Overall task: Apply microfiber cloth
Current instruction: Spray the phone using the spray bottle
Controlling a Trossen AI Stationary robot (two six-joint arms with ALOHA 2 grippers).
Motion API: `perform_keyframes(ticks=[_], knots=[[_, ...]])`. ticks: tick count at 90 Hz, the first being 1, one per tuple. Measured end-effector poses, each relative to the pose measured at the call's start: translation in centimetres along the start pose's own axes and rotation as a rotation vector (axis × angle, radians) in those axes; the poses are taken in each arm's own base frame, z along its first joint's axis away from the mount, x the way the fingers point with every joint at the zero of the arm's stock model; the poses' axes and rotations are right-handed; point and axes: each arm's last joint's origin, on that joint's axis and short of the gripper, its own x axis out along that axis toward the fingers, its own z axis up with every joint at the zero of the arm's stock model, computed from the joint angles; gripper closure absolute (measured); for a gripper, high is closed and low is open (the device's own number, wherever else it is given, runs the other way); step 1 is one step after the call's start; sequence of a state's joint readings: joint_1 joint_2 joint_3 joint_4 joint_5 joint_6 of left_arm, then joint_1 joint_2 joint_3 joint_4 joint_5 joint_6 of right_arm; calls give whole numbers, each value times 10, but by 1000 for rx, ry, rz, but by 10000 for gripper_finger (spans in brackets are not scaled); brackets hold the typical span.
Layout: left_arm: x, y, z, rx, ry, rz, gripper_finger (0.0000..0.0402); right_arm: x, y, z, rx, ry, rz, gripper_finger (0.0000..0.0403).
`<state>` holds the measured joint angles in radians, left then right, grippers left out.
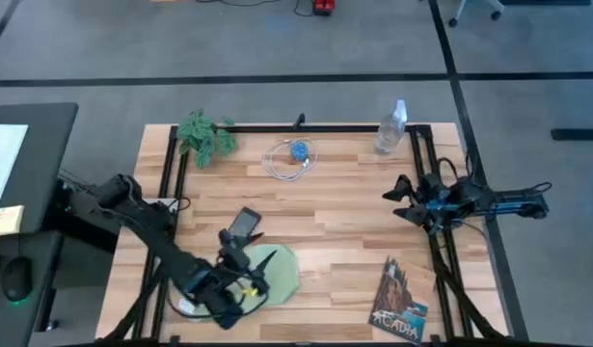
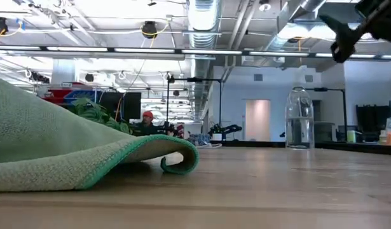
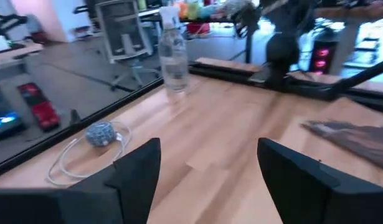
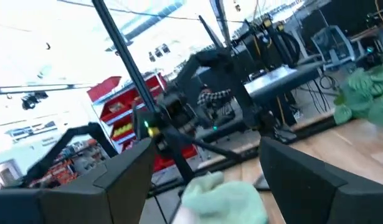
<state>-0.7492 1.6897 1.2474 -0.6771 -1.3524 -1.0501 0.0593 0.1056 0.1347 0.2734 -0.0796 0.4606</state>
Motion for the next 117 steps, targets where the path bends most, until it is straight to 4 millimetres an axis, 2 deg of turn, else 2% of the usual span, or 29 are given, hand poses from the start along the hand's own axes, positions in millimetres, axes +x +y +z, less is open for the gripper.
perform_keyframes(ticks=[13, 31, 39, 50, 61, 81, 100, 117], knots=[[14, -3, -4, 12, 6, 35, 157, 16, 14, 33, -164, 128, -59, 127], [19, -1, -4, 13, 18, 46, 157, 32, 33, 93, -264, 281, -353, 126], [20, -1, -4, 12, 19, 47, 157, 42, 41, 111, -266, 257, -341, 126], [19, -2, -4, 10, 19, 44, 157, 57, 47, 125, -289, 181, -287, 126], [18, -2, -4, 9, 19, 42, 157, 70, 46, 138, -301, 123, -401, 126], [19, -4, -5, -6, 35, 28, 157, 87, 25, 161, -421, 267, -927, 126], [19, -4, -5, -11, 35, 27, 157, 100, -14, 171, -424, 370, -1352, 126], [19, -4, -5, -24, 34, 27, 157, 98, -56, 174, -350, 433, -1600, 126]])
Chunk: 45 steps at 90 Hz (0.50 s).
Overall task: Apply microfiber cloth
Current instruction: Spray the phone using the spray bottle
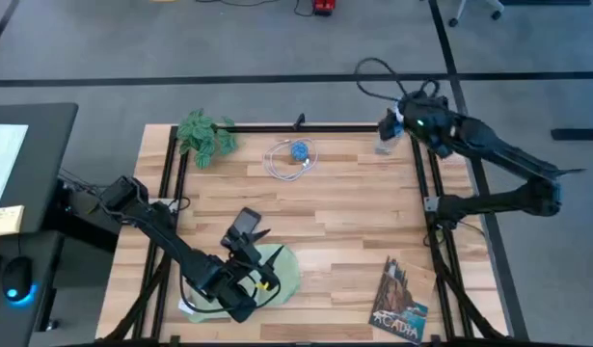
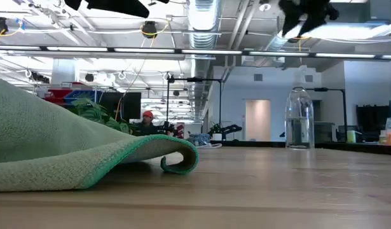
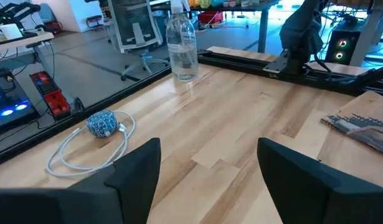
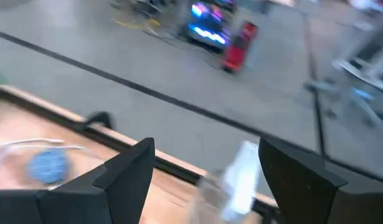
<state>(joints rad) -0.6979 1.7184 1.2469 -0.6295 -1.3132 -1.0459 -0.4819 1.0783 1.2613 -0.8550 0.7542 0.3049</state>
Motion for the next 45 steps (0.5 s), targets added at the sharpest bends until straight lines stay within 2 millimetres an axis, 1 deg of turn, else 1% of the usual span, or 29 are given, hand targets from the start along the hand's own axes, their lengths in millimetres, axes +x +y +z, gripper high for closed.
perform_keyframes(ticks=[15, 25, 35, 45], knots=[[0, 0, 0, -4, 1, 0, 157, 43, -9, -5, 37, 185, -54, 126], [0, 0, 0, -6, 1, -1, 157, 66, -19, -9, 52, 272, -104, 127], [0, 0, 0, -6, 1, -1, 157, 82, -26, -11, 68, 343, -87, 127], [0, 0, 0, -6, 1, -1, 157, 90, -29, -12, 77, 366, -62, 127]])
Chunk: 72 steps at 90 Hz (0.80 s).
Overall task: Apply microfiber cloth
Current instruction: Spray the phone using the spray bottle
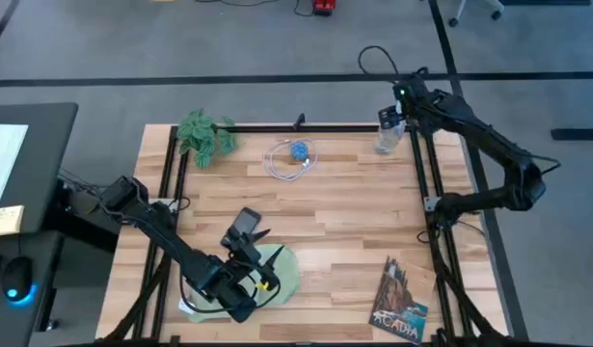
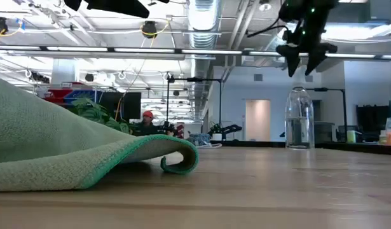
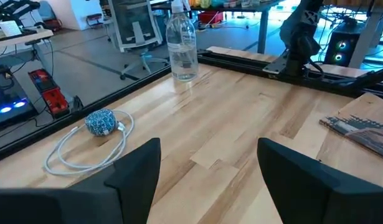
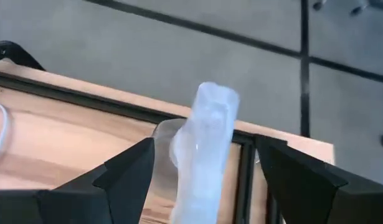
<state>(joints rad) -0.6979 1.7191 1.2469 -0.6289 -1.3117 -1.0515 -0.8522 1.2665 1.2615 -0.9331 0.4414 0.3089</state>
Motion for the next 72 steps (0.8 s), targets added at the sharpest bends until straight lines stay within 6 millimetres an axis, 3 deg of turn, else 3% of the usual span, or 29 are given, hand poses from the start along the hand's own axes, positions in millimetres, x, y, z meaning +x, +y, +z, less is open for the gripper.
perform_keyframes(ticks=[12, 21, 47, 72], knots=[[0, 1, -2, -3, 2, 1, 157, 2, -1, 0, 1, 4, -6, 132], [1, 1, -6, -16, 4, -1, 157, 2, -1, 0, 1, 5, -6, 159], [2, 2, -10, -31, 6, -4, 157, 1, -1, 2, -50, 4, 36, 347], [2, 2, -10, -21, 6, -5, 157, -23, 17, -7, -212, -1, 149, 348]])
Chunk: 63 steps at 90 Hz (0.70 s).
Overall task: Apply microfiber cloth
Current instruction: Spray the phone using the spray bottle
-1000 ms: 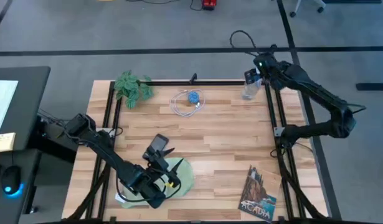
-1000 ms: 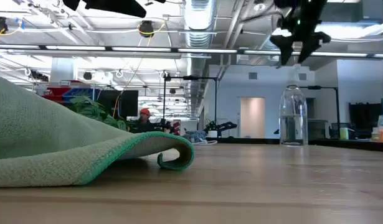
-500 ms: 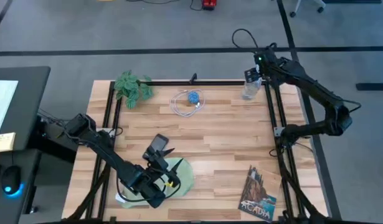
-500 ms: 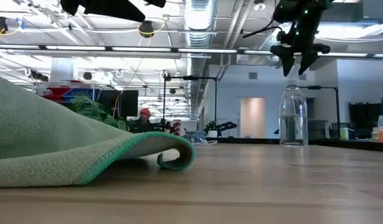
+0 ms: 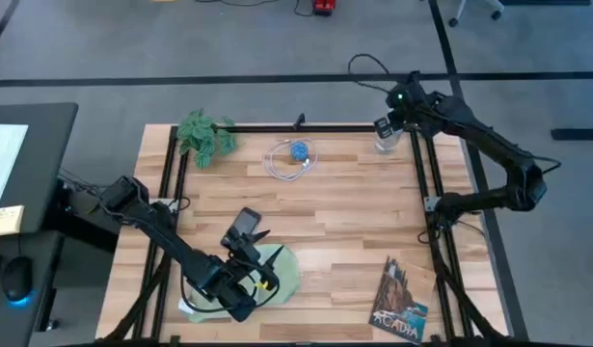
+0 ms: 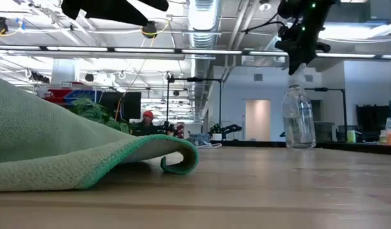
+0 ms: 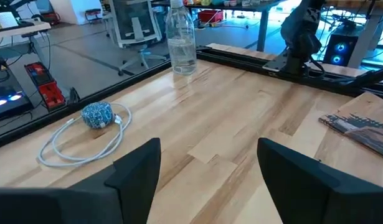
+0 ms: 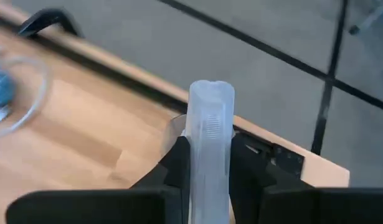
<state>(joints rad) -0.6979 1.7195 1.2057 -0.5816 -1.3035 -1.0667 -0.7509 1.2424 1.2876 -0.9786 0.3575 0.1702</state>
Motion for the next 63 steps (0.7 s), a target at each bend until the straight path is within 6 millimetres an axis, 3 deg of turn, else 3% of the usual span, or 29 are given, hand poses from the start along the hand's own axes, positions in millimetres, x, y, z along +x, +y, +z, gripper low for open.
perform_keyframes(ticks=[16, 27, 37, 63], knots=[[0, 0, 0, 3, 0, -1, 157, -32, 14, 1, -110, -12, 148, 348], [0, 0, 0, 14, 0, 0, 157, -53, 33, -3, -250, -20, 342, 348], [-1, -3, 3, 49, 23, -20, 157, -71, 61, -16, -401, -8, 567, 348], [-14, -18, 32, 113, 74, -125, 157, -131, 149, -70, -843, -80, 1048, 348]])
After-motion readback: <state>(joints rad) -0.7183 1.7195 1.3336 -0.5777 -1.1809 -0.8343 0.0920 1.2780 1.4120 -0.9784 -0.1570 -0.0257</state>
